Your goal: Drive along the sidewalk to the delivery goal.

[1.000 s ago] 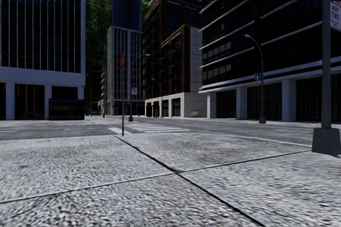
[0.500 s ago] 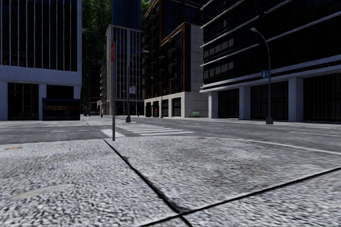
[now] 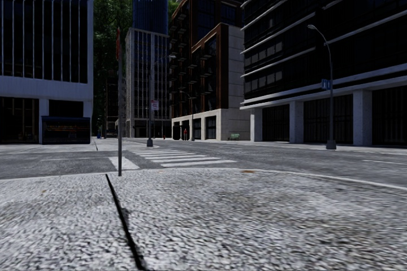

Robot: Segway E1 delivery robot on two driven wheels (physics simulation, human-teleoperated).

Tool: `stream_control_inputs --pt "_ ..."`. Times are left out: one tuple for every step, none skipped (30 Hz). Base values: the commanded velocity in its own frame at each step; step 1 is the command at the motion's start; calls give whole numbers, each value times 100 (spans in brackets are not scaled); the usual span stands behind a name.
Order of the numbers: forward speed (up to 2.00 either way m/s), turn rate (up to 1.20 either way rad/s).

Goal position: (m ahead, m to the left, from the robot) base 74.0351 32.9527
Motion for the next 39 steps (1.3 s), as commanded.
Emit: stream_control_inputs --pt "200 0" --pt "200 0" --pt "200 0" --pt "200 0" --pt "200 0" --pt "200 0" --pt "200 0" --pt "200 0" --pt "200 0" --pt "200 0" --pt "200 0" --pt "200 0" --pt "200 0" --pt "200 0" --pt "200 0" --pt "200 0" --pt "200 0" --pt "200 0" --pt "200 0" --pt "200 0" --pt "200 0" --pt "200 0" --pt "200 0" --pt "200 0" --pt "200 0" --pt "200 0" --pt "200 0" --pt "200 0" --pt "200 0" --pt "200 0" --pt "200 0" --pt "200 0" --pt "200 0" --pt "200 0" --pt "200 0" --pt "200 0" --pt "200 0" --pt "200 0" --pt "200 0"
